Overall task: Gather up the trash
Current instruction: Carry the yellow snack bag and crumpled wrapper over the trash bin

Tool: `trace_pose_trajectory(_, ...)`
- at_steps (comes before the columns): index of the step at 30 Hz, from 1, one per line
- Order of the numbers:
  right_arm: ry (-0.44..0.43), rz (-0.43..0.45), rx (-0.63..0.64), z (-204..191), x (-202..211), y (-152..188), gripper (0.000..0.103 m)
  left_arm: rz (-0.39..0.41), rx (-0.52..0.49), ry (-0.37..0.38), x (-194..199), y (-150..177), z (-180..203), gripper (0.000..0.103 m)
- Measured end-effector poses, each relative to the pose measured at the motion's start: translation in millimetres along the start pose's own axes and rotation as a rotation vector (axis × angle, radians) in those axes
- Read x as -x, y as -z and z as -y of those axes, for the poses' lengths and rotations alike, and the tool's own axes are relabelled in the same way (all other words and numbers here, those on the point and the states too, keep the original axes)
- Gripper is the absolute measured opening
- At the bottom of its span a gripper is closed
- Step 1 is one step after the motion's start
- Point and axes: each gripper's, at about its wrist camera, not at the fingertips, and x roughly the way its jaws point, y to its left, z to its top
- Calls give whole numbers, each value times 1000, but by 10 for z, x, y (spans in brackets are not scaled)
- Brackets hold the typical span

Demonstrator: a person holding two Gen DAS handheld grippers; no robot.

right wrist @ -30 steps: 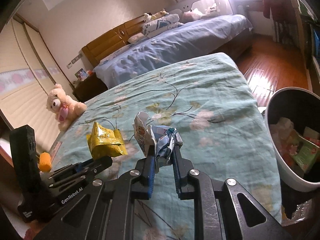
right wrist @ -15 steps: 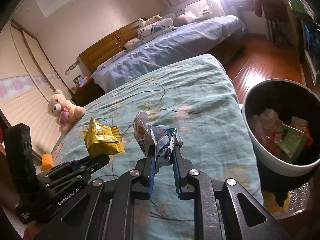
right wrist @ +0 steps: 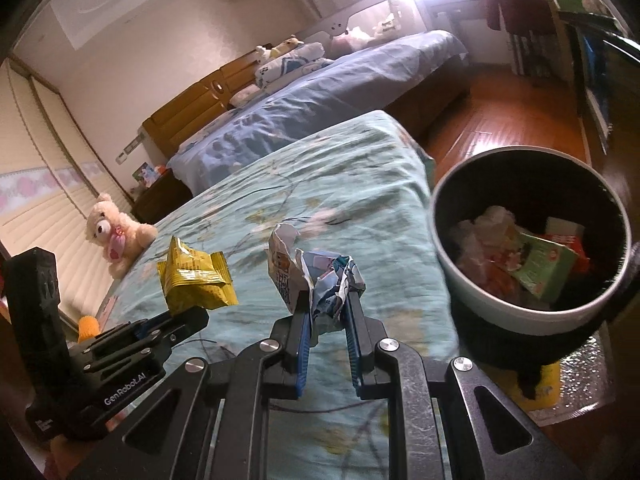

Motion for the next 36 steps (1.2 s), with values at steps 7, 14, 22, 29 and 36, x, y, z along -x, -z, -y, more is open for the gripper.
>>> trace_pose_trajectory(7, 46, 15, -41, 265, 150, -26, 16, -19, -40, 60, -119, -77, 237, 17)
trace_pose_trajectory(14, 103, 48, -62, 502, 343, -100, 16, -32, -74, 120, -206, -182, 486, 17)
trace_pose_trajectory(22, 164, 77, -105, 790, 506, -186, 16, -51, -116, 181, -297, -288, 807, 17)
trace_pose_trajectory(29, 200, 90, -139, 972, 583, -208, 16, -70, -153, 208, -403, -346, 1050, 17)
trace_pose_trajectory(36, 223, 89, -156, 1108, 577, -219, 16, -86, -180, 225, -495, -388, 1212, 17)
